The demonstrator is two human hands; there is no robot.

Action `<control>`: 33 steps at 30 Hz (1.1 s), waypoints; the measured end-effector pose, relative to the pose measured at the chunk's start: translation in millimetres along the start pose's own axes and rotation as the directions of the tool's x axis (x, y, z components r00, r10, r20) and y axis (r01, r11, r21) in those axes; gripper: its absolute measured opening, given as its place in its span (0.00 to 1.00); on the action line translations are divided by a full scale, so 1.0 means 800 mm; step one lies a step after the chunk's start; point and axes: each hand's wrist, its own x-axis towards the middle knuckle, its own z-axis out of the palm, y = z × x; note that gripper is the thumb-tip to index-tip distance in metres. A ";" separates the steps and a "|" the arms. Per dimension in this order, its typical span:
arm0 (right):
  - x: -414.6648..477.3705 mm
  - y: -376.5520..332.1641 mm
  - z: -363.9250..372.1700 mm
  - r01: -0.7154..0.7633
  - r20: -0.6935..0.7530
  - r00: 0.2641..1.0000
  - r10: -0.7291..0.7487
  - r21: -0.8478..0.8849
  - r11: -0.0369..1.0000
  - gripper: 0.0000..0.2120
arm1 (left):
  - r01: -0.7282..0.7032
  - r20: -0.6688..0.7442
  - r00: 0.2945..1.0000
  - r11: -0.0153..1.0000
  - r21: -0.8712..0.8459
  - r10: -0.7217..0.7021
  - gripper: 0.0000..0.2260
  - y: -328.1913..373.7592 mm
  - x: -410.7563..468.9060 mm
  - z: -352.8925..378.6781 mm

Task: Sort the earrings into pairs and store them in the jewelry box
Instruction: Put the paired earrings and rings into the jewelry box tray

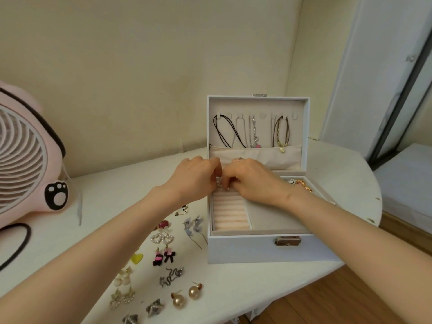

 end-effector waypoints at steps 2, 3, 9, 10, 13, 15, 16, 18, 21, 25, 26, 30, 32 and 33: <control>-0.004 0.001 -0.006 -0.053 0.003 0.999 0.053 0.054 0.997 0.13 | 0.005 0.015 1.000 1.000 -0.025 -0.004 0.10 -0.001 0.000 0.000; -0.007 0.001 -0.009 -0.084 0.001 0.996 0.085 0.086 0.993 0.14 | 0.008 0.023 1.000 0.999 -0.034 -0.008 0.10 -0.002 0.000 0.000; -0.016 0.009 -0.010 -0.191 -0.087 0.971 0.223 0.281 0.940 0.10 | 0.001 0.050 0.999 0.999 -0.049 0.001 0.07 0.001 0.002 -0.002; -0.016 0.012 -0.009 -0.197 -0.103 0.967 0.231 0.264 0.944 0.10 | 0.000 0.055 0.998 0.999 -0.050 0.002 0.06 0.001 0.002 -0.003; -0.015 0.016 -0.008 -0.213 -0.099 0.968 0.232 0.165 0.963 0.07 | -0.002 0.071 0.997 0.999 -0.044 0.005 0.05 0.001 0.005 -0.005; -0.015 0.015 -0.007 -0.232 -0.068 0.967 0.244 0.146 0.962 0.05 | -0.009 0.072 0.997 0.999 -0.033 0.011 0.05 0.004 0.007 -0.004; -0.016 0.014 -0.007 -0.235 -0.056 0.968 0.245 0.136 0.962 0.06 | -0.014 0.069 0.997 0.999 -0.032 0.016 0.05 0.005 0.007 -0.003; -0.016 0.012 -0.005 -0.230 -0.043 0.971 0.236 0.110 0.967 0.06 | -0.017 0.057 0.998 0.999 -0.040 0.019 0.05 0.006 0.007 -0.001; -0.014 0.010 -0.002 -0.226 -0.039 0.972 0.231 0.097 0.969 0.06 | -0.021 0.030 0.999 0.999 -0.044 0.022 0.05 0.003 0.005 0.002; -0.008 0.005 -0.002 -0.203 -0.002 0.979 0.203 0.025 0.979 0.08 | -0.024 0.054 0.998 1.000 -0.020 0.025 0.05 0.002 0.005 0.001; -0.006 0.004 -0.003 -0.191 0.017 0.981 0.191 -0.011 0.982 0.08 | -0.020 0.079 0.997 1.000 -0.021 0.021 0.06 0.002 0.006 -0.001; 0.002 -0.001 -0.010 -0.175 0.140 0.972 0.188 -0.101 0.979 0.10 | -0.008 0.192 0.981 1.000 -0.009 0.010 0.09 0.004 0.011 -0.010; 0.006 -0.002 -0.011 -0.188 0.175 0.964 0.202 -0.090 0.978 0.10 | -0.010 0.204 0.979 1.000 0.002 0.010 0.08 0.006 0.013 -0.012; 0.007 -0.002 -0.009 -0.198 0.181 0.961 0.210 -0.085 0.977 0.10 | -0.010 0.205 0.979 1.000 0.006 0.009 0.08 0.007 0.015 -0.012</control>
